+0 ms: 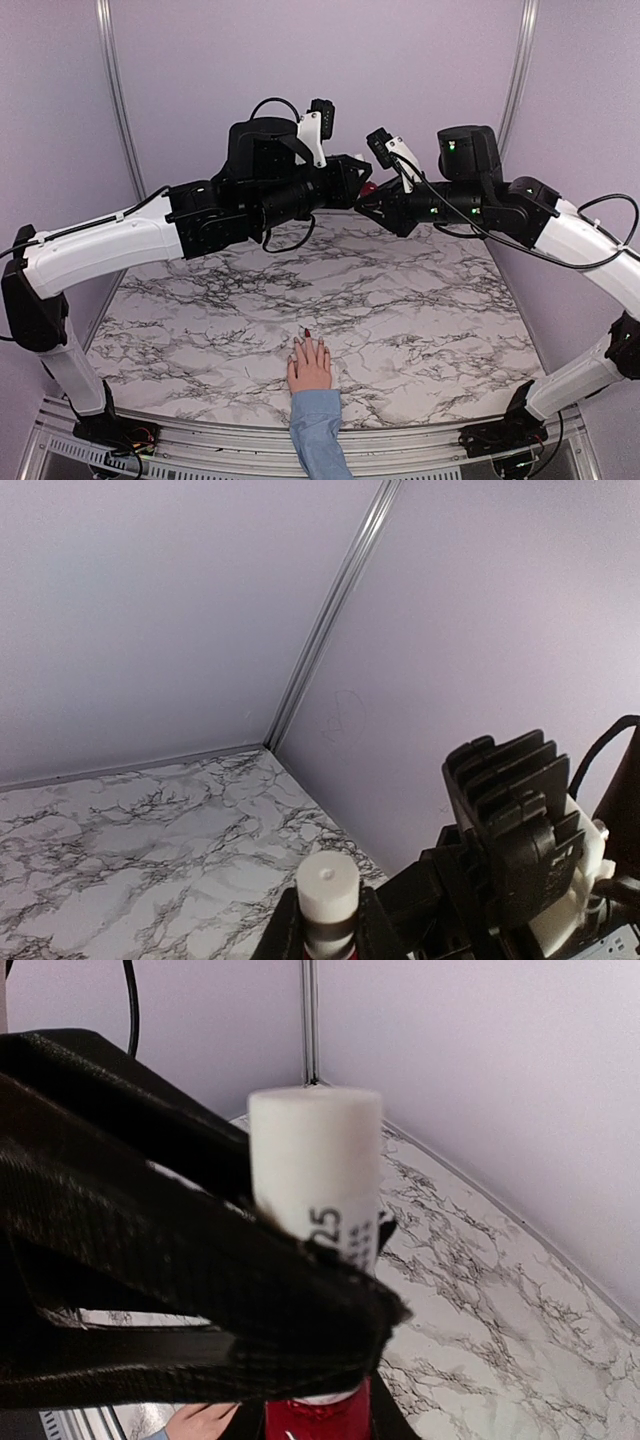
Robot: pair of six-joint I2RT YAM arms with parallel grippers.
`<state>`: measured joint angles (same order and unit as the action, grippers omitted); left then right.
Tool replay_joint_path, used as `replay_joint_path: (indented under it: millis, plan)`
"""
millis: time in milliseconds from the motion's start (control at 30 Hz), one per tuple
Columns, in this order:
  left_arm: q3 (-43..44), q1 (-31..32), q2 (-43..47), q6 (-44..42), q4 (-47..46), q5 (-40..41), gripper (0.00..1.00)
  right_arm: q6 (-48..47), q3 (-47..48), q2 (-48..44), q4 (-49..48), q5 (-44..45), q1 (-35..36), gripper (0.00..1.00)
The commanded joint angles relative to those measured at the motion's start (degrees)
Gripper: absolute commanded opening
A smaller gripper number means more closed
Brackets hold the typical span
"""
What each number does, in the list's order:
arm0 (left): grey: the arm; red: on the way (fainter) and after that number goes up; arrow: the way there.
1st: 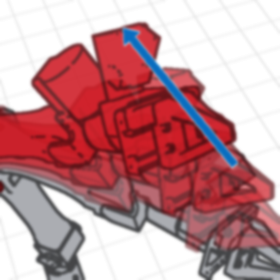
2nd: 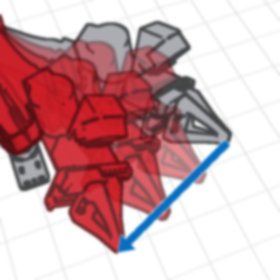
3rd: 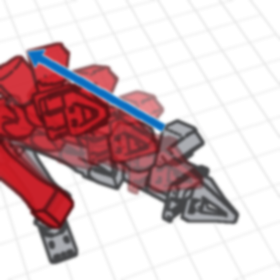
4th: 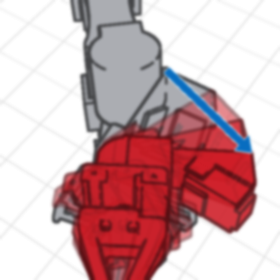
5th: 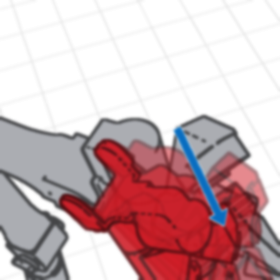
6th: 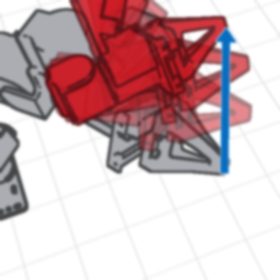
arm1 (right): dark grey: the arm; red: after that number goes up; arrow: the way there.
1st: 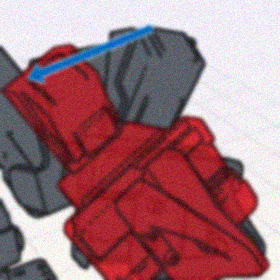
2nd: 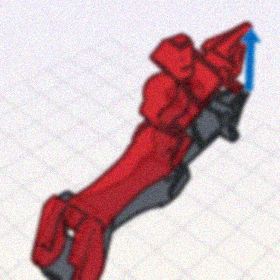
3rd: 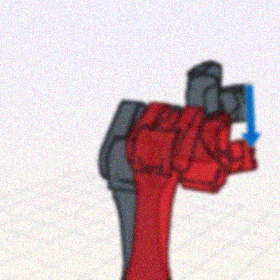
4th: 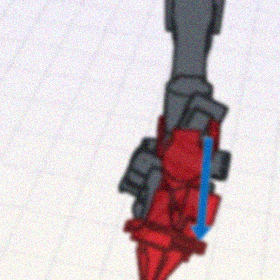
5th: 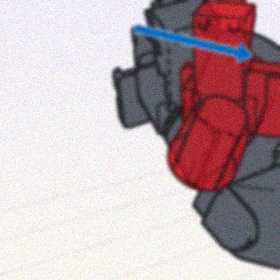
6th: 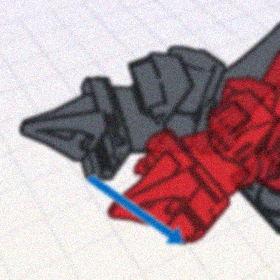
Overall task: Paint the nails
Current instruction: Screw the nail polish bottle cap onto the nail polish bottle.
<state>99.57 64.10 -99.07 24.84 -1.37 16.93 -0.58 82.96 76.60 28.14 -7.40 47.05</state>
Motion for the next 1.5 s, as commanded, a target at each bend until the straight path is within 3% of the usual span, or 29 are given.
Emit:
replay_joint_path:
  millis: [0, 67, 200, 500, 900, 1133, 1300, 1467]
  plan:
    - [0.6, 0.2, -0.2, 0.4, -0.2, -0.9, 0.05, -1.8, 2.5, -0.1, -0.1, -1.8, 0.5, 0.00]
    - [-0.4, 0.1, 0.3, 0.4, -0.5, -1.8, 0.00, -2.2, 2.9, -0.4, -0.8, -3.7, 0.4, 0.00]
    - [-4.5, -0.2, 2.5, 0.0, -3.2, -6.0, 0.00, -3.5, 3.9, -1.0, -2.5, -9.1, 0.5, 0.00]
    - [-14.1, -4.0, 7.2, -1.0, -9.8, -28.7, 0.00, -4.6, 7.0, -1.5, -5.5, -25.3, 0.3, 0.00]
    - [-15.9, -5.0, 7.6, -11.2, -10.4, -52.1, 0.00, -2.8, 9.1, -1.2, -12.2, -46.3, 0.0, 0.00]
    - [-15.7, -7.4, 7.1, -8.3, -11.6, -59.1, 0.03, -3.2, 9.2, -0.4, -11.1, -48.0, 0.0, 0.00]
    - [-18.0, -9.0, 10.7, -5.8, -16.5, -51.9, 0.34, -5.7, 7.1, 0.2, -7.4, -41.4, -0.2, 0.00]
    - [-22.3, -10.7, 16.6, -4.7, -19.8, -39.5, 0.57, -4.5, 2.0, 1.0, -8.4, -31.3, -0.2, 0.00]
